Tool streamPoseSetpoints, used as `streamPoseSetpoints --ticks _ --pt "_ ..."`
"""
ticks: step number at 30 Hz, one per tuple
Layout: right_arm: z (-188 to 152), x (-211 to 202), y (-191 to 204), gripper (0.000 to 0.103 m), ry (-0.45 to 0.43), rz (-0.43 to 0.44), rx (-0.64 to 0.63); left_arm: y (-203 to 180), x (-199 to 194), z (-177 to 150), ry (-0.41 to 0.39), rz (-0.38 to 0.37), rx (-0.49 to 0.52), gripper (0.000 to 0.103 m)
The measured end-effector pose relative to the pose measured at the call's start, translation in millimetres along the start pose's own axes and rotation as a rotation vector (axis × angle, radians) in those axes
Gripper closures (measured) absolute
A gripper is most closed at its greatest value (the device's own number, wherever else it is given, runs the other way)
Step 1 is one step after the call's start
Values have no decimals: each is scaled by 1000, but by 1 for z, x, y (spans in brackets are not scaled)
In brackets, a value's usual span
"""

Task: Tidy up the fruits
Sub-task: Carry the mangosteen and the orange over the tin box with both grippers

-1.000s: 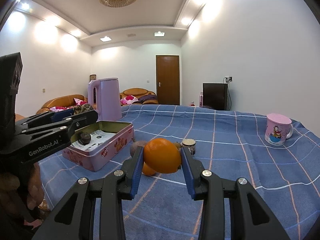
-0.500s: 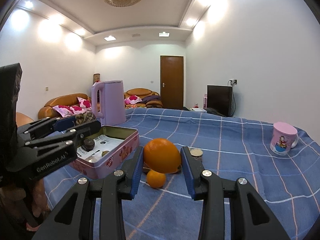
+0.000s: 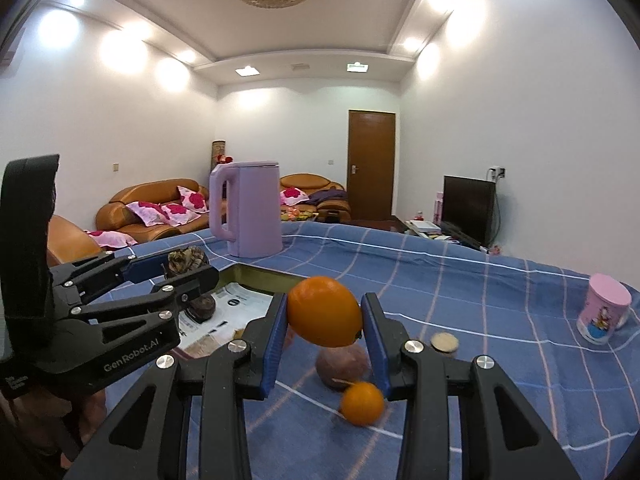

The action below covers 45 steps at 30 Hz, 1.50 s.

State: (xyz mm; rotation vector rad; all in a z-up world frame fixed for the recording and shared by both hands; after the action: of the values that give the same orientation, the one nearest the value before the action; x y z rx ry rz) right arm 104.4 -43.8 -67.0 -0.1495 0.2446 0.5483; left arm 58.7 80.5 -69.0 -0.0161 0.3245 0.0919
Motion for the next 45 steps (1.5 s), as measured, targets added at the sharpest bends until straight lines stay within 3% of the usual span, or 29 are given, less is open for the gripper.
streamPoseSetpoints --ticks 16,45 --pt "11 38 39 64 40 74 -34 54 12 -6 42 88 -61 61" --pt "-6 87 83 64 197 142 -99 81 40 -34 197 82 -111 61"
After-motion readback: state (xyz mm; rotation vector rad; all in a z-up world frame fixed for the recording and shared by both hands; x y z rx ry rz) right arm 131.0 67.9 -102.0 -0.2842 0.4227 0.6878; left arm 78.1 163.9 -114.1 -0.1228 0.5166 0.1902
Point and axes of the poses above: each gripper's, at about its wrist camera, not at the fingertips, and x roughly the way its jaws point, y to its left, z to its top, the point moved 4 cm from there along x, roughly the way its jaws point, and after that the axes turned 11 degrees about -z, right-handed, at the moved point
